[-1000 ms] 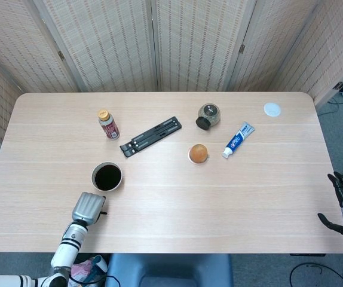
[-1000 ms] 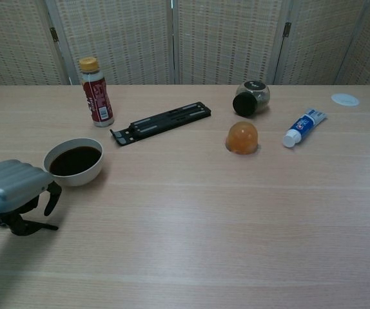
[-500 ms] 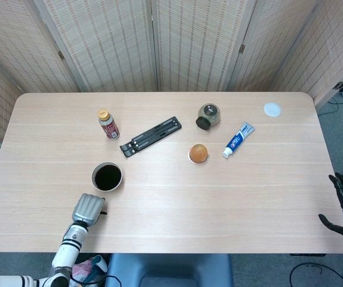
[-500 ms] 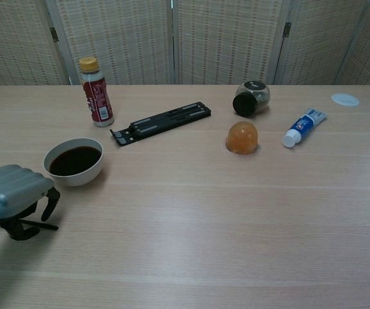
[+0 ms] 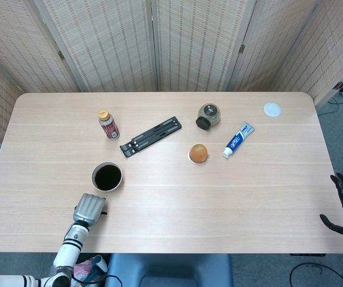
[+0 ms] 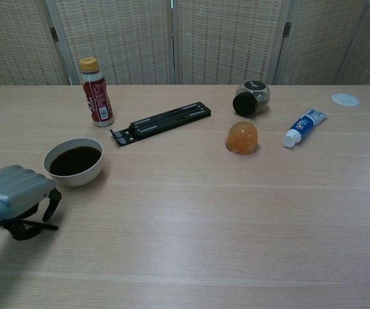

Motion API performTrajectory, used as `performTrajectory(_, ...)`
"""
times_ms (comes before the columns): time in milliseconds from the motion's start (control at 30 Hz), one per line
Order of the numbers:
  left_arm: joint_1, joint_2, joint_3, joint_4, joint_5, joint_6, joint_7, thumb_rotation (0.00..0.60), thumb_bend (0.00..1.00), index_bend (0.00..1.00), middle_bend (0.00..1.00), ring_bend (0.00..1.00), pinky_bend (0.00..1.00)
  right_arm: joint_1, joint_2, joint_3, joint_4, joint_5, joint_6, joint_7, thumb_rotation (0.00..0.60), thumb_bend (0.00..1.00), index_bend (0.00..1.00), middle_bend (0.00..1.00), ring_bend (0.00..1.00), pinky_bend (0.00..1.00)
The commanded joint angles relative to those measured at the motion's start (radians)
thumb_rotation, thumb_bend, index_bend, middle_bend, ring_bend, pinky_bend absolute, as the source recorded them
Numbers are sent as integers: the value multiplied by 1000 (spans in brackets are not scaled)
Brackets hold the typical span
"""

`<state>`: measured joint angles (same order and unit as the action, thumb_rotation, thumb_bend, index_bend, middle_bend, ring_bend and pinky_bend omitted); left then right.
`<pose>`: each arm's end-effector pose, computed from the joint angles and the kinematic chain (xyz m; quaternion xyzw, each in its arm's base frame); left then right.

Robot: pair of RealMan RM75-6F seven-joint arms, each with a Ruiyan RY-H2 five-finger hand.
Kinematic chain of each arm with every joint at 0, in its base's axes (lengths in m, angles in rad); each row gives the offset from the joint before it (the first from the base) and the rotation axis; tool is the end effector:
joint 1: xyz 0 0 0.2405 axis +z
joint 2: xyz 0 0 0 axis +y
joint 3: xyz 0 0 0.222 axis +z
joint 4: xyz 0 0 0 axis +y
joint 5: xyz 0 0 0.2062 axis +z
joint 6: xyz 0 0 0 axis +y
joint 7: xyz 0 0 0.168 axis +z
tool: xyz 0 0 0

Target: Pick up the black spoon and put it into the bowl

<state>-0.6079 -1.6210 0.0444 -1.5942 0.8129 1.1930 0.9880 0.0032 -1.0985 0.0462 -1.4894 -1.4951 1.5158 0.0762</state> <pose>-0.1956 0.2595 -0.0507 -0.7912 -0.3102 -0.1226 0.5126 -0.3176 -0.1780 0.1720 0.5799 -0.3831 0.3539 0.6259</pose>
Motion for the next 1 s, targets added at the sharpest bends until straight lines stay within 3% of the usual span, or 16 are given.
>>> performTrajectory(33, -1, -2, -1, 2, -3, -2, 5, 600, 401, 548, 1000, 963, 1000, -1, -1, 0, 1, 1, 0, 1, 600, 125, 0, 66, 123, 116)
performTrajectory(567, -4, -9, -3, 14, -15, -20, 6, 600, 431, 585, 1000, 963, 1000, 3, -1, 2, 2, 4, -10, 1, 600, 125, 0, 68, 123, 116)
performTrajectory(1000, 19, 11, -9, 17, 73, -11, -101, 600, 488, 649, 1000, 974, 1000, 9, -3, 5, 3, -2, -12, 2, 600, 125, 0, 68, 123, 116)
